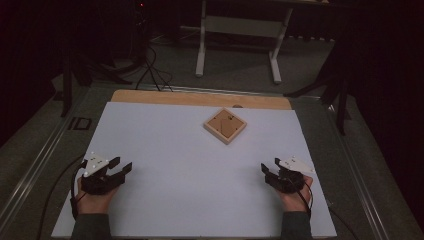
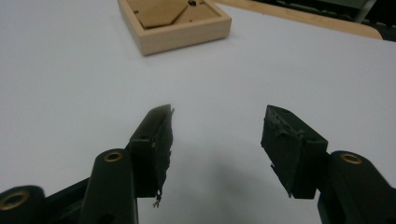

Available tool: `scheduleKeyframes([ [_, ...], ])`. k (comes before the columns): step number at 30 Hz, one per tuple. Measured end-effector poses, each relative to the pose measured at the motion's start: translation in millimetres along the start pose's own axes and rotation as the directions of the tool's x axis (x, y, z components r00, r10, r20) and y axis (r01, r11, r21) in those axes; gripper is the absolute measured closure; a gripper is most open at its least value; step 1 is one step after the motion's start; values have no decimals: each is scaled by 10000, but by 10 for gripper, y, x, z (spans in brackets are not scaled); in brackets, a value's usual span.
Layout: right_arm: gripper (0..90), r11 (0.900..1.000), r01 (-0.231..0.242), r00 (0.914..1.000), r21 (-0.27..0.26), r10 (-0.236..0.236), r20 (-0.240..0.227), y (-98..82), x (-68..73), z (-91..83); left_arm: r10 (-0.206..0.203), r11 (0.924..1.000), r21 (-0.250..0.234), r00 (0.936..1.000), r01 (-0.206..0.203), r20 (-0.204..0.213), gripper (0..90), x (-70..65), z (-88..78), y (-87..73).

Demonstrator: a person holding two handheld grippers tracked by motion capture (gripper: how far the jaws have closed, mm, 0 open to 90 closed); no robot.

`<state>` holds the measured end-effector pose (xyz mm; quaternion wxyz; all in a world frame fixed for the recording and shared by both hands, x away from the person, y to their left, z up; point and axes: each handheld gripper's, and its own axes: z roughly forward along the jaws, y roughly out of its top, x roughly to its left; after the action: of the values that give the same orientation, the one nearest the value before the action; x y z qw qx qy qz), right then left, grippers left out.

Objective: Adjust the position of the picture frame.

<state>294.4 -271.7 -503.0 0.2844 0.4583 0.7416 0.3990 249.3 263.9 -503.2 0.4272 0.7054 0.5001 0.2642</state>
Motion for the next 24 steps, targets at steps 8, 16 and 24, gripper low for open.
scheduleKeyframes([
  [8, 423, 9993, 62, 10000, -368, -62, -16, 15, 12, -45, -112, 9998, -174, 9999, 111, -79, 497, 45, -66, -13],
  [16, 471, 9966, 107, 9998, -811, -118, -132, 68, 53, -70, -452, 9984, -359, 9989, 447, -153, 498, 106, -98, -27],
  [24, 624, 9923, 482, 9975, -1139, -537, -456, 205, 91, -38, -426, 9986, -338, 9988, 417, -247, 504, 110, -91, -29],
])
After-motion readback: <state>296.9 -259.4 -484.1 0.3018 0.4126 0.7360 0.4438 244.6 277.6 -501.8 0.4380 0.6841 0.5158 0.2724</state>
